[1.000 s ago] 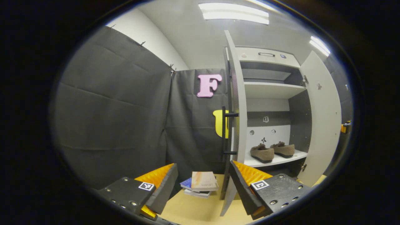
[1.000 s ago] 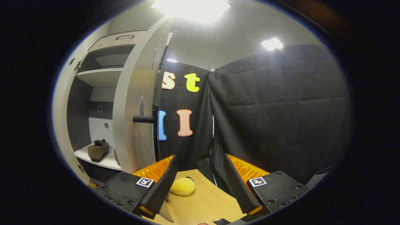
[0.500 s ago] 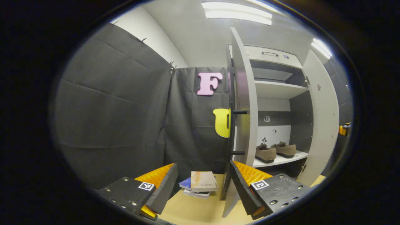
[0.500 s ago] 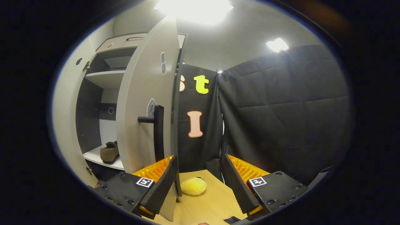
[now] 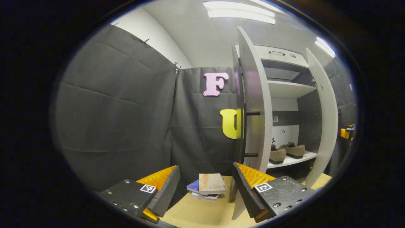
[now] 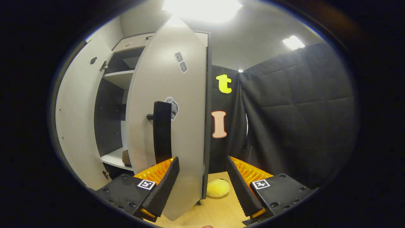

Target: Grab one shoe with the right hand and put it into the shoe cabinet, grab the other shoe with the left hand and put it into the shoe cabinet; then close the right door with the right hand and the left door with the left hand.

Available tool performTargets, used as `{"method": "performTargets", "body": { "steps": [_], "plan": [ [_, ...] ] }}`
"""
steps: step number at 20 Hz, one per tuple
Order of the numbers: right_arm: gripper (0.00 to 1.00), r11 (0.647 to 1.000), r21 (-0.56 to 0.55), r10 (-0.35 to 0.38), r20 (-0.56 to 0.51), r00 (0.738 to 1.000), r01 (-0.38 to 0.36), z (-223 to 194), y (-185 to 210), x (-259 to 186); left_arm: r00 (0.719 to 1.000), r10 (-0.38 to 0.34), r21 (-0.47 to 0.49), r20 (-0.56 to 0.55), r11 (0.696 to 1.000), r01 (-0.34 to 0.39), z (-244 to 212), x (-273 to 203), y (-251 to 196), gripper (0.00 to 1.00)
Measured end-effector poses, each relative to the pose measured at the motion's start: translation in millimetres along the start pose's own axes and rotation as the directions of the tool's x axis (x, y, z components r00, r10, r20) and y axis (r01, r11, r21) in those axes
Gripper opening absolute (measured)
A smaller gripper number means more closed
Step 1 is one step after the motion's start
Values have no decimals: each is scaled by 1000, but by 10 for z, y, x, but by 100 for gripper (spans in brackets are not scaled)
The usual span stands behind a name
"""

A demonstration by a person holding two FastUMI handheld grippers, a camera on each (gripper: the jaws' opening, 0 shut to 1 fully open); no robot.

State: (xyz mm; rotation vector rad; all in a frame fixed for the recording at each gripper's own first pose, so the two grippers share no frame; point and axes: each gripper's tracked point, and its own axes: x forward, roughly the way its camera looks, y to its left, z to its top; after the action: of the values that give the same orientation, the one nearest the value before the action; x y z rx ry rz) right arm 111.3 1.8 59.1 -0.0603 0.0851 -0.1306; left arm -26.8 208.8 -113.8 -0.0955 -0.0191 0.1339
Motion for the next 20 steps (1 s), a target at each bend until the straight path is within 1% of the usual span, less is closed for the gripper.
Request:
{"method": "performTargets", "body": {
  "steps": [3,4,9,12,15,17,19,20],
  "plan": [
    [96,1000,-25,16,-2,1000,-16,-38,38,-37,1000,7,5,14,1000,-7,38,-27,6,95],
    [98,999,-30,11,1,1000,-11,-37,15,-69,1000,8,9,21,1000,-9,52,-25,2,100],
    [97,999,-22,-24,-7,1000,24,-95,-199,-224,999,17,2,42,1000,-17,46,-24,22,100],
    [98,997,-26,-67,-20,998,66,-162,-362,-330,999,24,-11,39,1000,-23,54,-25,26,100],
    [98,995,-21,-103,-38,994,103,-229,-457,-440,1000,4,-34,30,999,-3,51,-24,11,100],
    [98,992,-21,-129,-46,991,128,-277,-508,-511,999,-24,-48,28,999,25,62,-28,-17,100],
    [98,989,-23,-148,-52,988,147,-312,-524,-588,999,-42,-45,32,998,44,84,-43,-18,100],
    [98,988,-23,-154,-53,987,153,-334,-521,-620,998,-56,-47,36,997,58,94,-53,-37,94]
  ]
}}
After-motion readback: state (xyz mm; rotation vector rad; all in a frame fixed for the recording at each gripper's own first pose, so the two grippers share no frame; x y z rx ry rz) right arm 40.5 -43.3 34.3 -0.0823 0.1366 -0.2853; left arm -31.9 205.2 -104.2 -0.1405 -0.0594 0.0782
